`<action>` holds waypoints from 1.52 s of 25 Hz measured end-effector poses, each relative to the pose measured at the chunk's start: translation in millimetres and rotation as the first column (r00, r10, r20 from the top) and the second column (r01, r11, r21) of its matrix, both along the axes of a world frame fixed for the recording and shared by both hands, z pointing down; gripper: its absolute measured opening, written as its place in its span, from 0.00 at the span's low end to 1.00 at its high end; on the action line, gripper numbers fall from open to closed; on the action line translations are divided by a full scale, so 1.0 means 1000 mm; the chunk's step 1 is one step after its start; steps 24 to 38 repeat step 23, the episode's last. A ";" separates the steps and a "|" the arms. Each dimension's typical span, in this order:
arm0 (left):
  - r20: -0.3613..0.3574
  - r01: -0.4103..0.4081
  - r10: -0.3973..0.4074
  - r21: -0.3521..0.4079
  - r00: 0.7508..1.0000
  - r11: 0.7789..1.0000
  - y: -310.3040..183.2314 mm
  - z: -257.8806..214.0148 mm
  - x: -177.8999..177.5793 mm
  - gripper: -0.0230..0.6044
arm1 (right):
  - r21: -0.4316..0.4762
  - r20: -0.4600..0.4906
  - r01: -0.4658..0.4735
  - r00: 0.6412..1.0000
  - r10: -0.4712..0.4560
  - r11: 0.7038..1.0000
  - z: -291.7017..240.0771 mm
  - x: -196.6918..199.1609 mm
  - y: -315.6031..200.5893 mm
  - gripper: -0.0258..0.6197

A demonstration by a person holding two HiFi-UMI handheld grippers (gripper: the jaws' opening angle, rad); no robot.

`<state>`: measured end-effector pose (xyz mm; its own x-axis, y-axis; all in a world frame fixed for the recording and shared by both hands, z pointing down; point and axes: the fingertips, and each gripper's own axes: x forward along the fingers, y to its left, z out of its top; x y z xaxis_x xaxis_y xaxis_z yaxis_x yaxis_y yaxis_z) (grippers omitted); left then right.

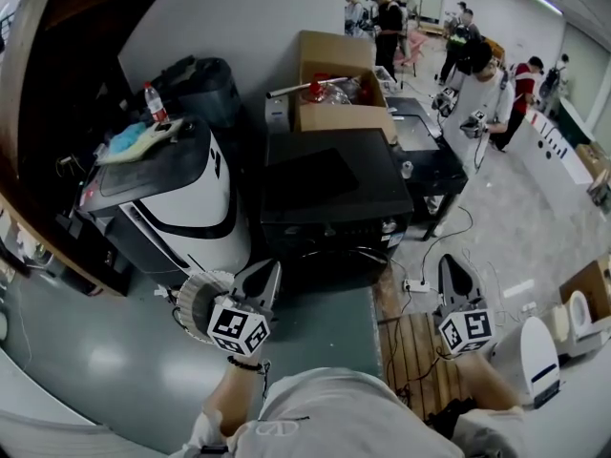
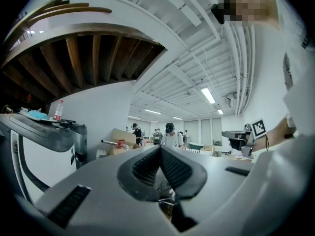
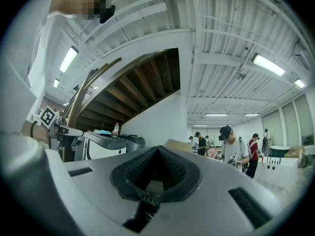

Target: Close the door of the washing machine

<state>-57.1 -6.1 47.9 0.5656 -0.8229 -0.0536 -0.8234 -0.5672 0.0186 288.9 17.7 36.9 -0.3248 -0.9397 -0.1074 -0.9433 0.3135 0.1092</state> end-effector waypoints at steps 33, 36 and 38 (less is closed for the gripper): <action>0.009 0.000 0.001 -0.038 1.000 0.999 0.005 0.016 0.005 0.04 | -0.028 -0.016 0.025 1.000 -0.025 0.999 0.010 -0.005 -0.008 0.05; 0.009 0.000 0.001 -0.038 1.000 0.999 0.005 0.016 0.005 0.04 | -0.028 -0.016 0.025 1.000 -0.025 0.999 0.010 -0.005 -0.008 0.05; 0.009 0.000 0.001 -0.038 1.000 0.999 0.005 0.016 0.005 0.04 | -0.028 -0.016 0.025 1.000 -0.025 0.999 0.010 -0.005 -0.008 0.05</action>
